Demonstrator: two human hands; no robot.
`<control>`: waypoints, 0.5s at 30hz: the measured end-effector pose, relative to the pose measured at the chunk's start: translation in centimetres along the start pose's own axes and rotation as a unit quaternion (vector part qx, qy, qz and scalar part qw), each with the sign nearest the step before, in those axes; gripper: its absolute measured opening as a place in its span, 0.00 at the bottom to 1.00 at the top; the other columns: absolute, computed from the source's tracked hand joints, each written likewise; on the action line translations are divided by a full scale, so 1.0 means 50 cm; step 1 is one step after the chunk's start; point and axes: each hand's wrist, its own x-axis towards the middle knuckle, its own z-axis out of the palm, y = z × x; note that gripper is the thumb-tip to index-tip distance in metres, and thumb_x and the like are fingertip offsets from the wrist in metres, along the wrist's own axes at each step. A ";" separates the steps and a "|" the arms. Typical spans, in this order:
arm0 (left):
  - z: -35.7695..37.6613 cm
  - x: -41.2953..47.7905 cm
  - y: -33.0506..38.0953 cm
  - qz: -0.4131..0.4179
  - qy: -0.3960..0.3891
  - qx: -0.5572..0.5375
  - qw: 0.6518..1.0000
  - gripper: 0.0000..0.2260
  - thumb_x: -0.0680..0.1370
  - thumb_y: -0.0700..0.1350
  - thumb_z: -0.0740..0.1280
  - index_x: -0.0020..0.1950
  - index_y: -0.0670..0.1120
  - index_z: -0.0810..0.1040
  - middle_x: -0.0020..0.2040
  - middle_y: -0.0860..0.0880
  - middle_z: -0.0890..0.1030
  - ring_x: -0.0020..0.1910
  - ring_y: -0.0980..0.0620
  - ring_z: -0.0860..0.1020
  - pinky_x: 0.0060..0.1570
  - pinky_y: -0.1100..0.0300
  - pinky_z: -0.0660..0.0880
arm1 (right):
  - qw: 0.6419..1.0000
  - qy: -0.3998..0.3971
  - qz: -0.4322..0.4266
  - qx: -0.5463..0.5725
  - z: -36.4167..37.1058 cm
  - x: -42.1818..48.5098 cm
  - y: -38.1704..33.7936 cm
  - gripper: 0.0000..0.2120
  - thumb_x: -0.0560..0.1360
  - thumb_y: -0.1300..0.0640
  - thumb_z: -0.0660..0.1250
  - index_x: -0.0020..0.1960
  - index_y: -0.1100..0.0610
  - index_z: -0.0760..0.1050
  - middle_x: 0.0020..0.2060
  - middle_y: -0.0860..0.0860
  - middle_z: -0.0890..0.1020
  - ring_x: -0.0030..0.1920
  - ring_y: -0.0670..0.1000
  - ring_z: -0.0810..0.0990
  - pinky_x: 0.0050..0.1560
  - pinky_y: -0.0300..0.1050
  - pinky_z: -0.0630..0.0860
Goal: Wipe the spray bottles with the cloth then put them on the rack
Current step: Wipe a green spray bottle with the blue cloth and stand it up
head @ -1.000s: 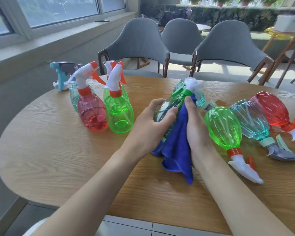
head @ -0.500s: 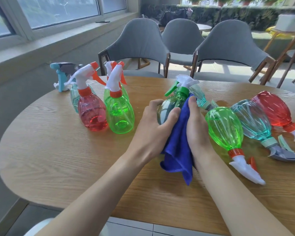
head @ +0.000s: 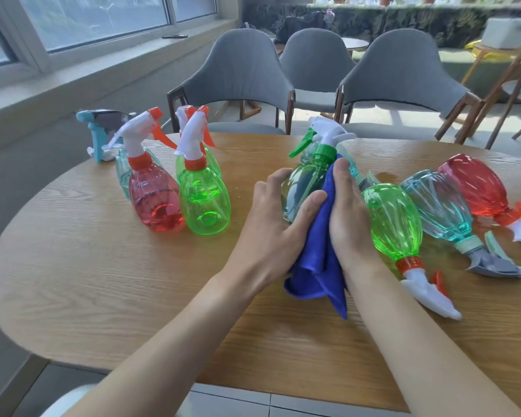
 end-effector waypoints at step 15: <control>-0.019 0.036 -0.030 -0.102 0.021 -0.090 0.990 0.20 0.87 0.64 0.57 0.69 0.53 0.75 0.58 0.52 0.83 0.57 0.60 0.81 0.62 0.60 0.75 | 0.996 -0.081 -0.026 0.021 0.040 -0.004 0.061 0.34 0.76 0.30 0.62 0.77 0.47 0.69 0.70 0.50 0.78 0.73 0.50 0.76 0.78 0.58 0.67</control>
